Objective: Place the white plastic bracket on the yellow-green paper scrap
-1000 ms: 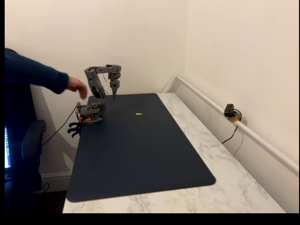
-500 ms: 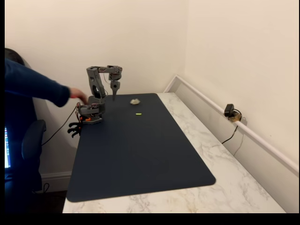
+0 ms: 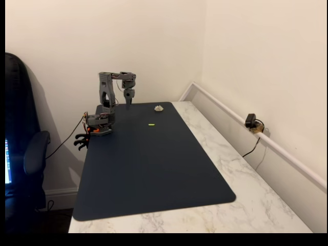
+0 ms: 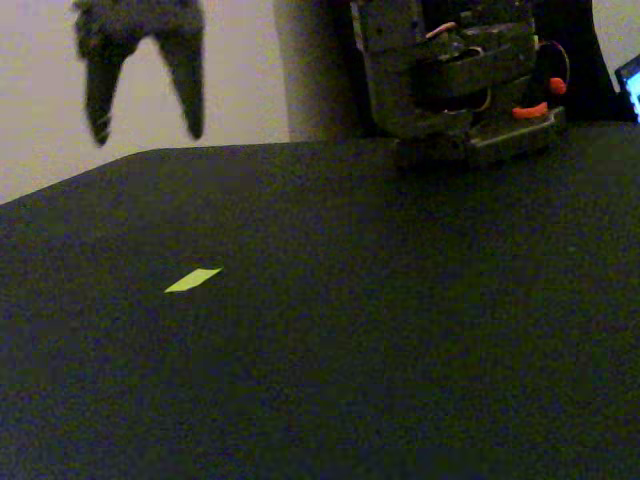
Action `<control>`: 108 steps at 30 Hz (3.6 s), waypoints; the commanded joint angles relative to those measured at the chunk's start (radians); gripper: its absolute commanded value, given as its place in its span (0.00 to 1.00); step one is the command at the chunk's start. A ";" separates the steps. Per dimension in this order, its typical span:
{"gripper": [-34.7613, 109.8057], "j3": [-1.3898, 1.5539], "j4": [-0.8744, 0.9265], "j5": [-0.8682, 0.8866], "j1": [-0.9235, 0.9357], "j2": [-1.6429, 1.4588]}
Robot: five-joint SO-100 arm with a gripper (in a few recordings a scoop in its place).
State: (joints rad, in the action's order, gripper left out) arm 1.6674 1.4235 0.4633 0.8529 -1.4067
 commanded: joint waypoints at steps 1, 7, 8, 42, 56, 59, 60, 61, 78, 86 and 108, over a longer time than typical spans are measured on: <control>0.58 -0.305 0.041 -0.009 0.003 0.103; 0.62 -0.580 0.147 -0.048 -0.057 0.302; 0.62 -0.653 0.179 -0.055 -0.066 0.356; 0.63 -1.442 0.324 -0.173 -0.184 0.980; 0.46 -1.368 0.327 -0.160 -0.218 0.933; 0.53 -1.384 0.327 -0.169 -0.242 0.910; 0.54 -1.405 0.327 -0.164 -0.242 0.911; 0.55 -1.428 0.327 -0.163 -0.238 0.919; 0.37 -0.904 0.318 -0.110 -0.249 0.380; 0.35 -0.546 0.227 -0.057 -0.268 0.035; 0.24 -0.140 0.202 0.009 -0.446 -0.508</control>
State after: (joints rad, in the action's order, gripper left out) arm 1.5002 1.6199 0.4694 0.4188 -1.7948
